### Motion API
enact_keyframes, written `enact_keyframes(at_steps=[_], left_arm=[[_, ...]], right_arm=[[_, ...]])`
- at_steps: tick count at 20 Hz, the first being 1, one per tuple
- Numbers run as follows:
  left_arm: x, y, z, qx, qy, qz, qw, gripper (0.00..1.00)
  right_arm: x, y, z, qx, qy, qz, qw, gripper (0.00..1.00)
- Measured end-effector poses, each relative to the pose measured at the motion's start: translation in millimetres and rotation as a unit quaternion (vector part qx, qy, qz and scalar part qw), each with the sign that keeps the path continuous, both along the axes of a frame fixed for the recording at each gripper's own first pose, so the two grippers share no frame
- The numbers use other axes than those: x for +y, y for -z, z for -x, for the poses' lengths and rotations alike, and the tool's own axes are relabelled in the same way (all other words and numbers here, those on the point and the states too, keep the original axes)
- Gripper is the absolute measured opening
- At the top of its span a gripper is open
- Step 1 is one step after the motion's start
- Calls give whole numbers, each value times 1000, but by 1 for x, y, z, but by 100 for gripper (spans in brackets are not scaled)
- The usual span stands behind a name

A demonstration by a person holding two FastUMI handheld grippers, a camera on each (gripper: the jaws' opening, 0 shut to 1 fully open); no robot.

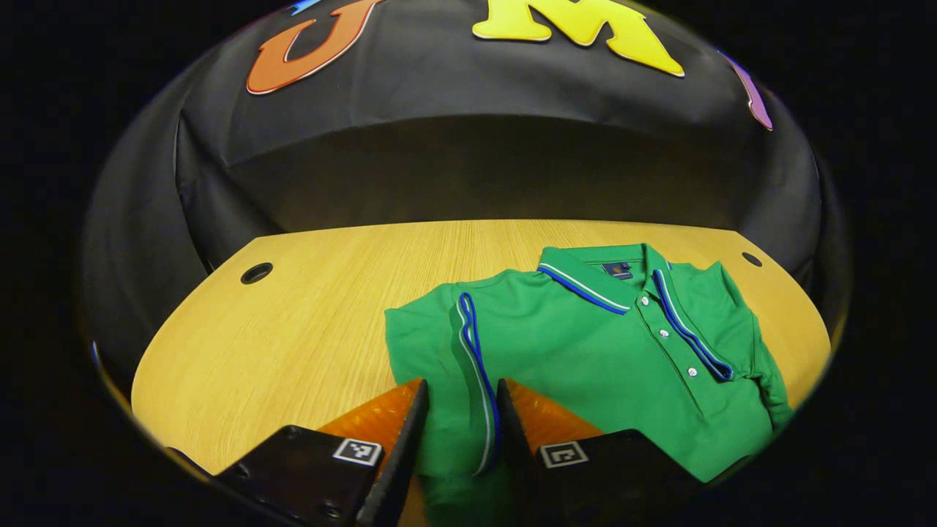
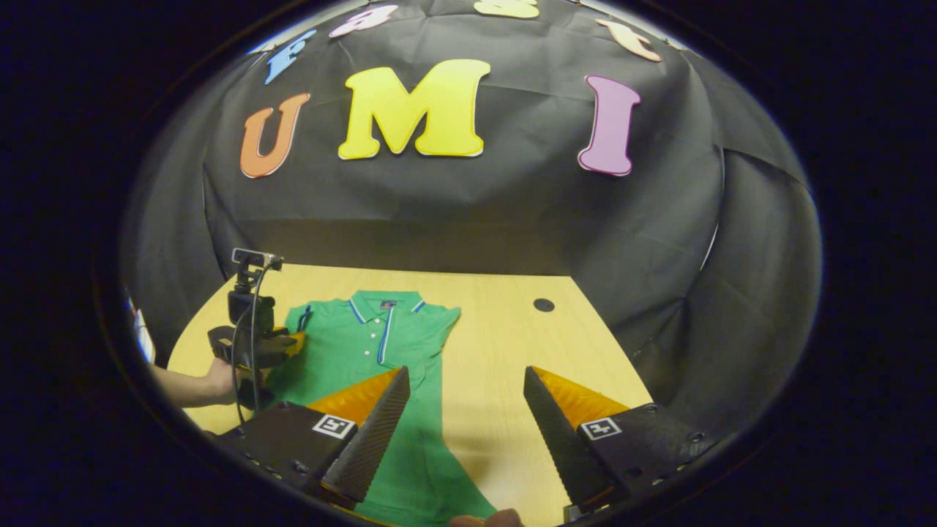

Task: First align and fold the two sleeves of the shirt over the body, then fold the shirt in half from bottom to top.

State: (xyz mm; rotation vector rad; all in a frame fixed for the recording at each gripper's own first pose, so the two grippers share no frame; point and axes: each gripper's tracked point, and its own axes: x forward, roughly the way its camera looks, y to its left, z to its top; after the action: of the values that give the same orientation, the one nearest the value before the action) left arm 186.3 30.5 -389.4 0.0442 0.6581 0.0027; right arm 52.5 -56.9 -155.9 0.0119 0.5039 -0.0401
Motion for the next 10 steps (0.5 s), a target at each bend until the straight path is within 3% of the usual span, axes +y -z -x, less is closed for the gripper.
enact_keyframes(at_steps=[1, 3, 4, 6, 10], left_arm=[[2, 0, 1, 3, 1, 0, 1000, 48], [3, -2, -2, 4, 7, -3, 1000, 41], [6, -5, -4, 0, 7, -6, 1000, 22], [6, -9, -2, 6, 6, 8, 1000, 6], [12, -37, -2, -12, -10, 37, 999, 6]], right_arm=[[2, 1, -1, 0, 0, 0, 1000, 96], [4, 2, -2, -1, -1, 0, 1000, 96], [5, 2, -1, 0, -1, -2, 1000, 96], [6, 3, -1, 0, 1, -5, 1000, 96], [8, -1, 1, -6, 3, -12, 1000, 96]])
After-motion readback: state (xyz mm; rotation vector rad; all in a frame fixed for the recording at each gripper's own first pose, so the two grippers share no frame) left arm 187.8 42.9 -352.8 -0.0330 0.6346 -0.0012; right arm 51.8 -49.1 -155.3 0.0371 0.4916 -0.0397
